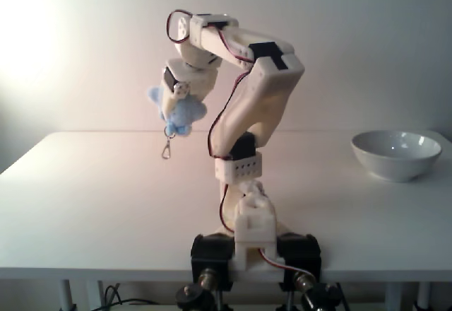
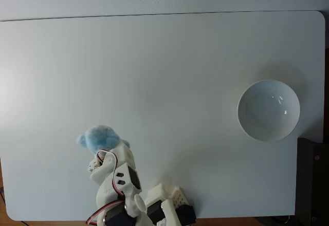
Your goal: Grasp a skyblue doll and put it into the bowl.
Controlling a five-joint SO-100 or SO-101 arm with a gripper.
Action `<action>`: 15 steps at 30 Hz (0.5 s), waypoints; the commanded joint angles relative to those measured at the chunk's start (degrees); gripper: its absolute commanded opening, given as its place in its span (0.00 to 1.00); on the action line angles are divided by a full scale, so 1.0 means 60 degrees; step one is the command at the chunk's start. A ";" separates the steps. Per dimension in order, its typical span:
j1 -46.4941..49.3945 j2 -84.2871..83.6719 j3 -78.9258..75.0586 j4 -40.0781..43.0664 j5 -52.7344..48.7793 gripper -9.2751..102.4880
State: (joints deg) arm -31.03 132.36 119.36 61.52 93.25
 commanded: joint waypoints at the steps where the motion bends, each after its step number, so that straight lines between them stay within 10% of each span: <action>1: 0.0571 0.1230 -0.0396 -0.0059 0.0073 0.08; 15: 0.3647 0.1816 -0.2461 -0.0088 0.0103 0.08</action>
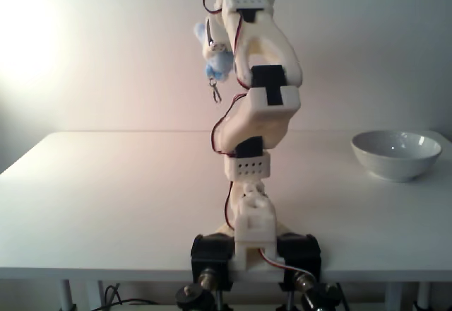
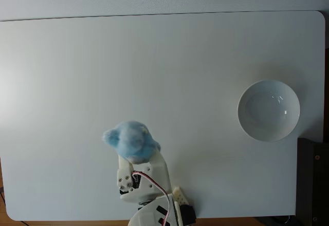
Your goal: Grasp a skyblue doll and put it into the bowl.
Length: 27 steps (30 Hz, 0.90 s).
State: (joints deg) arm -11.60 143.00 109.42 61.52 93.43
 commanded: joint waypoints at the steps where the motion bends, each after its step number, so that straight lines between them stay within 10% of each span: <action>1: 0.0630 0.0029 -0.1011 -0.0088 0.0073 0.08; 27: 0.6665 -0.4570 -0.1538 -0.5361 0.0088 0.08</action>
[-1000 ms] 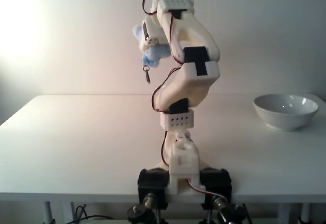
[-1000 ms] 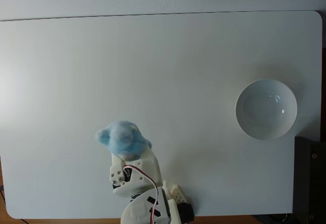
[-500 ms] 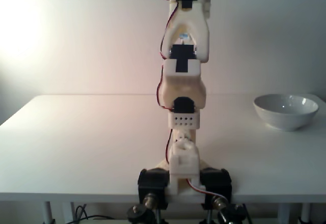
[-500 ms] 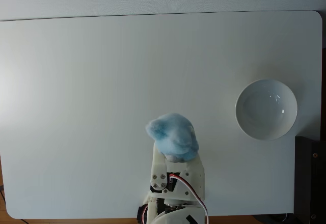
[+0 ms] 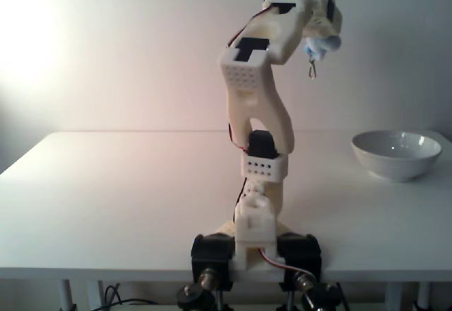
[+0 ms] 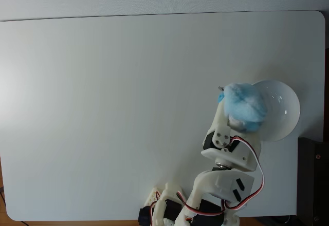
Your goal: Grasp a skyblue doll and put it into the bowl.
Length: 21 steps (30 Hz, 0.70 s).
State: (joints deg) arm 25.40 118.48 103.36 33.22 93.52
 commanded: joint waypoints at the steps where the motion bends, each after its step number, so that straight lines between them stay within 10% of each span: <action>1: 0.0718 -0.0776 -0.0527 -0.0864 0.0073 0.08; 21: 0.3032 -0.6738 -0.0527 -0.6284 0.0073 0.08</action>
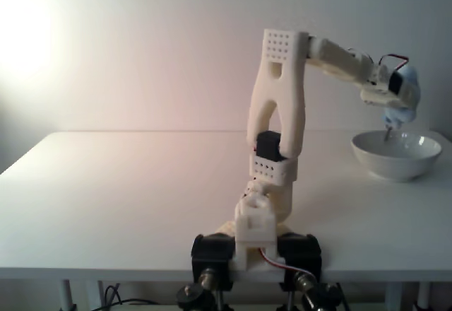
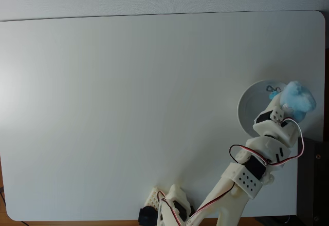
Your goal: Grasp a skyblue doll and put it into the bowl.
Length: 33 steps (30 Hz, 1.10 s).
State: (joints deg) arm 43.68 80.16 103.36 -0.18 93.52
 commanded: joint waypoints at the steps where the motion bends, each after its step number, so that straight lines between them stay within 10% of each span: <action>1: -0.0015 -0.0557 -0.0527 -0.0894 0.0073 0.08; 25: -0.0117 -0.1582 -0.0381 -0.1582 0.0015 0.09; 33: -0.0059 -0.1582 -0.0381 -0.1465 0.0015 0.36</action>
State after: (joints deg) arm 43.59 70.40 103.36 -8.53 93.52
